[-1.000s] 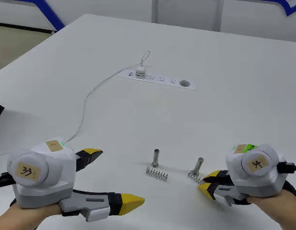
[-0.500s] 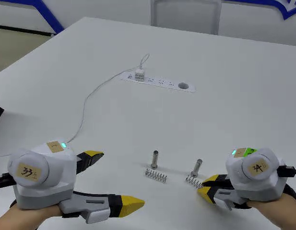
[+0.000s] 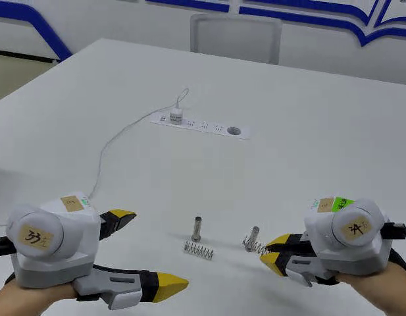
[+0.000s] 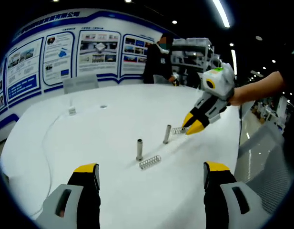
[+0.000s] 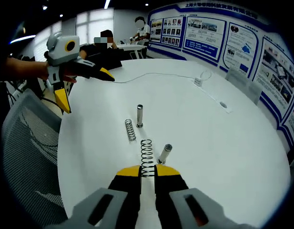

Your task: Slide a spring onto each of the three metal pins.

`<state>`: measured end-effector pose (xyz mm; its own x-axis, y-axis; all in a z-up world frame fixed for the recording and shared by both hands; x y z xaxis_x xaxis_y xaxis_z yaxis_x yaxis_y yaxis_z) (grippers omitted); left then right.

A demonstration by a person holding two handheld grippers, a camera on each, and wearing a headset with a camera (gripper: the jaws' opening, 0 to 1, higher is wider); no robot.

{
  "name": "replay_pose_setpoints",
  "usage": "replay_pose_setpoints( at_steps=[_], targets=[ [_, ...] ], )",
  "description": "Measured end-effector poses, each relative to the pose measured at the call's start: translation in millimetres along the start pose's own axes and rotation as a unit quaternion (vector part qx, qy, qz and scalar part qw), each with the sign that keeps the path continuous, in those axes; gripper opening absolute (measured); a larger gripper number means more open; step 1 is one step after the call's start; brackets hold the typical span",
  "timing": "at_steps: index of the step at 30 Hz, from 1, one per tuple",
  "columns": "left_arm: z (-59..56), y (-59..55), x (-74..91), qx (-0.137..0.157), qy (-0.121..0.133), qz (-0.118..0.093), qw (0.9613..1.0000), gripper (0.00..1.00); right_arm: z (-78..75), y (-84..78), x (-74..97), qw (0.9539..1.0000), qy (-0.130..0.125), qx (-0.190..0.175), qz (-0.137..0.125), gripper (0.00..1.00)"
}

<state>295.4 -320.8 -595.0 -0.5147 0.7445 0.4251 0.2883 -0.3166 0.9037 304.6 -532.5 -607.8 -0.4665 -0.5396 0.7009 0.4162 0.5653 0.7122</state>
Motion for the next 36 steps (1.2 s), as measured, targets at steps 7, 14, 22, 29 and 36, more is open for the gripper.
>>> replay_pose_setpoints(
  at_steps=[7,14,22,29,36],
  targets=[
    [-5.0,5.0,-2.3,-0.013,-0.012,0.002,0.9998,0.91,5.6,8.4,14.1,0.9999,0.003,0.009,-0.013,0.11],
    [-7.7,15.7,-5.6,-0.026,-0.023,-0.002,0.9994,0.91,7.4,11.6,23.0,0.9995,0.006,-0.007,-0.031,0.11],
    [-8.7,35.2,-8.4,-0.020,-0.033,-0.030,0.9988,0.88,9.9,17.5,32.0,0.9991,0.006,-0.007,-0.042,0.11],
    [-15.6,40.4,-11.4,-0.040,-0.054,-0.022,0.9975,0.85,14.7,30.1,41.2,0.9979,0.011,0.004,-0.063,0.11],
    [-24.9,49.0,-13.9,-0.056,-0.077,-0.023,0.9952,0.82,17.4,32.2,45.8,0.9971,0.016,0.008,-0.074,0.11]
  ],
)
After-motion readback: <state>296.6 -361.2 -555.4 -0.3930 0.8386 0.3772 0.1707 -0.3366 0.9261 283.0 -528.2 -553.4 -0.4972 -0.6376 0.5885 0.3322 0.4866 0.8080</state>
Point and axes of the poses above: the centre of the closed fingertips' face, and the gripper's own axes: x roughly backward along the fingers, z roughly to its left, y roughly out of its top, the point moved 5 cm from there along x, roughly backward along the fingers, and after that the axes turned 4 degrees about -x, right-handed, at the moved point
